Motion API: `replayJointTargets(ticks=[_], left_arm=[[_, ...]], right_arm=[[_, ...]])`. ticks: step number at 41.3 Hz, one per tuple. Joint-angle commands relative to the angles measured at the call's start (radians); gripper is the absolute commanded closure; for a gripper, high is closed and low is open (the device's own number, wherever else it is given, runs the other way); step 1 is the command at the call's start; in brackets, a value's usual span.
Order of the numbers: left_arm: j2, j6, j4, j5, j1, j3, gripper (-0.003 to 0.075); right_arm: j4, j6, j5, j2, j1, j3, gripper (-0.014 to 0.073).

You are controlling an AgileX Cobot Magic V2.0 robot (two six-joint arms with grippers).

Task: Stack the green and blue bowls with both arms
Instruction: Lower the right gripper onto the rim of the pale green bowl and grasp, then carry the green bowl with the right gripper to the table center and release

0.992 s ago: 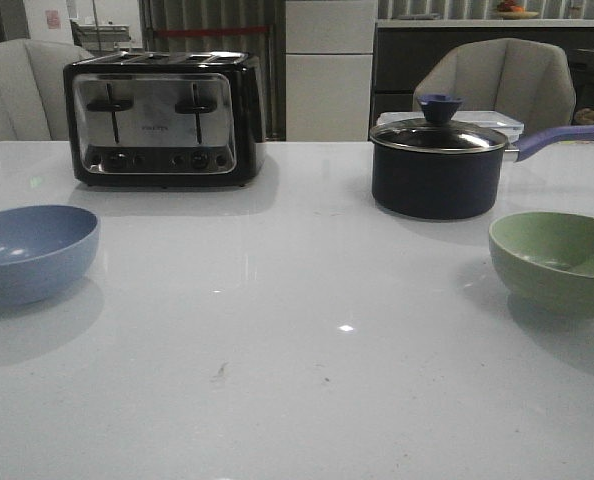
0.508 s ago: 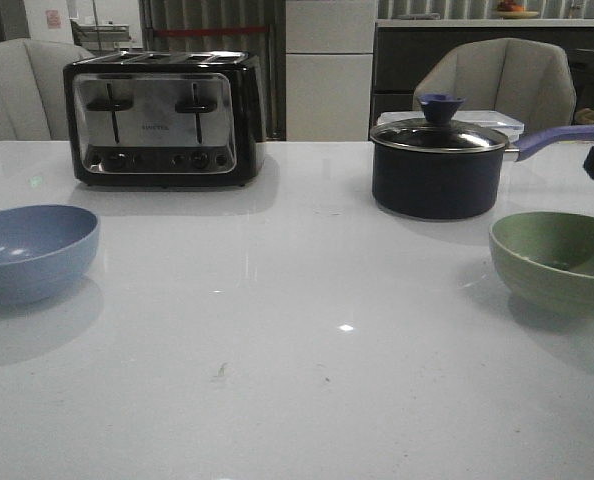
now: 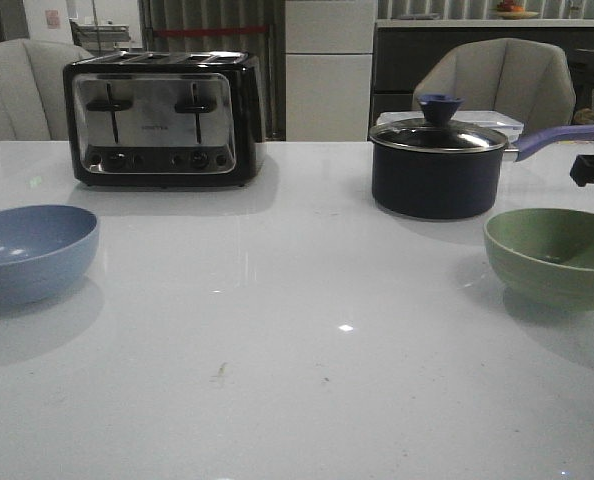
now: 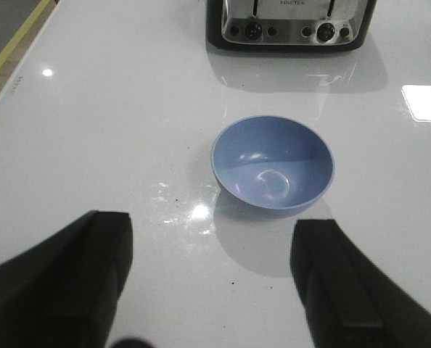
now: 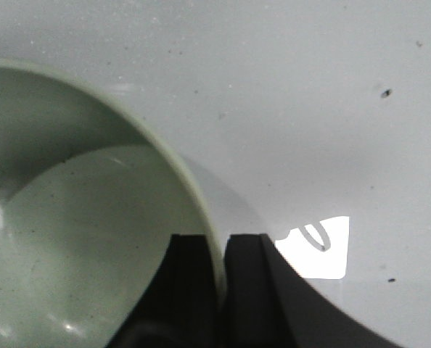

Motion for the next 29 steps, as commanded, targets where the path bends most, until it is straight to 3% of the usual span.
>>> replayJointTargets(ticks=[1, 8, 13, 24, 29], left_arm=[[0.012, 0.0, -0.007, -0.07, -0.002, -0.033, 0.0213], [0.012, 0.0, -0.007, -0.07, -0.002, -0.033, 0.0213], [0.012, 0.0, -0.007, -0.07, -0.002, -0.033, 0.0213], [0.012, 0.0, -0.007, -0.07, -0.002, -0.033, 0.0213], [0.012, 0.0, -0.007, -0.071, -0.002, -0.033, 0.0213]], right_arm=[[0.002, -0.021, 0.009, -0.092, 0.006, -0.03, 0.0506], [0.014, -0.049, 0.025, -0.191, 0.082, -0.03, 0.0507], [0.052, -0.07, 0.03, -0.23, 0.206, -0.03, 0.0507], [0.108, -0.07, -0.087, -0.173, 0.492, -0.03, 0.0507], [0.115, -0.07, -0.131, -0.122, 0.564, -0.03, 0.0507]])
